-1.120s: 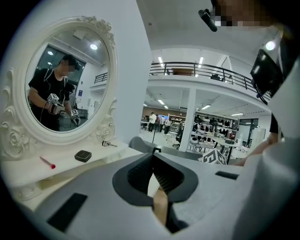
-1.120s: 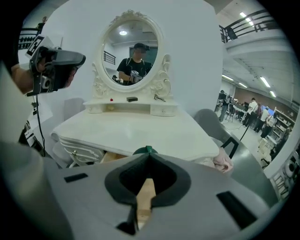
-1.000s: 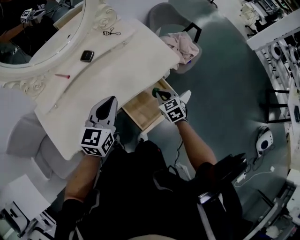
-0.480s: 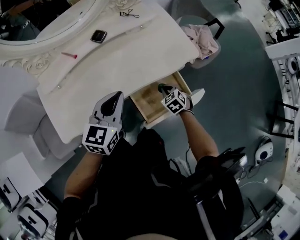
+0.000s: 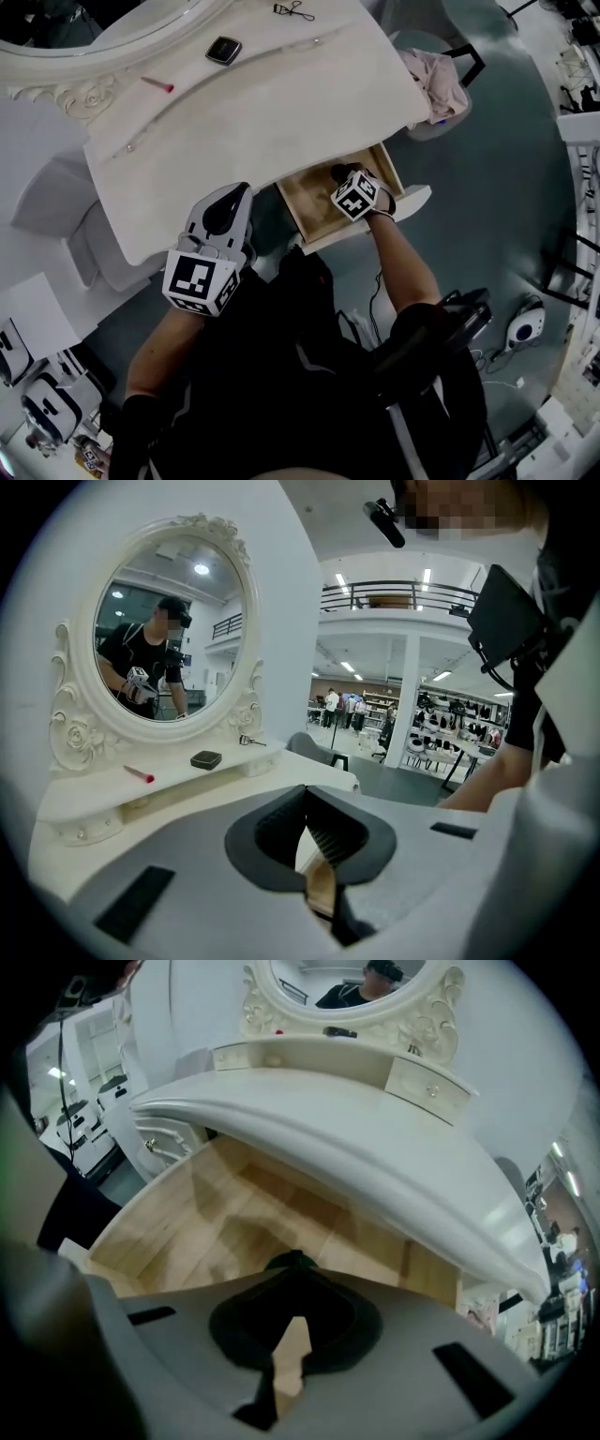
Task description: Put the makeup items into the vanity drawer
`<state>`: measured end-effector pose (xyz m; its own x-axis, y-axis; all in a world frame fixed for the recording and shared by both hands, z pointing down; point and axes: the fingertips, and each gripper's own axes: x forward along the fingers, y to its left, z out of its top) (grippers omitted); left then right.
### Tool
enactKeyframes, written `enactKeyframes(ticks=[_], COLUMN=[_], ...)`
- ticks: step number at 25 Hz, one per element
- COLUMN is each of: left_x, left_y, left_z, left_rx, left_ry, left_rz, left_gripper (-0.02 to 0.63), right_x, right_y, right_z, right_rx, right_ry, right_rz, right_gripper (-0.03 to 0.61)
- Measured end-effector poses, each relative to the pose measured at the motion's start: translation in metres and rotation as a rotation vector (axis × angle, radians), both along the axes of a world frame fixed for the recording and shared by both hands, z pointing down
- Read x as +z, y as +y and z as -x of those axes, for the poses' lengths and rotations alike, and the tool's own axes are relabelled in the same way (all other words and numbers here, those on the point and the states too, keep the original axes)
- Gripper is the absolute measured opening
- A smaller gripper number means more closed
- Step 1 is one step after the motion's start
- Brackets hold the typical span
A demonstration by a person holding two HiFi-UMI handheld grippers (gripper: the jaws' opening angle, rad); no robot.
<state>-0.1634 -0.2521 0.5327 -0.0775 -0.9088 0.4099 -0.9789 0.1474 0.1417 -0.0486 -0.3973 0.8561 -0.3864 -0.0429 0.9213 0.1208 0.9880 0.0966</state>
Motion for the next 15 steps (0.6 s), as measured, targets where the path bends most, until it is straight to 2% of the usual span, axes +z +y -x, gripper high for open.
enactKeyframes(ticks=[7,15], left_x=[0.005,0.006], left_y=[0.011,0.019], left_z=[0.008,0.005], left_rx=[-0.023,-0.015], left_ry=[-0.015,-0.01], left_rz=[0.019,0.038], left_gripper=[0.003,0.003], right_x=[0.025,0.036], right_y=[0.006,0.008], right_z=[0.005,0.0], right_rx=[-0.085,-0.042], right_ry=[0.073,0.106], right_rz=[-0.002,0.027], right_gripper=[0.006,0.006])
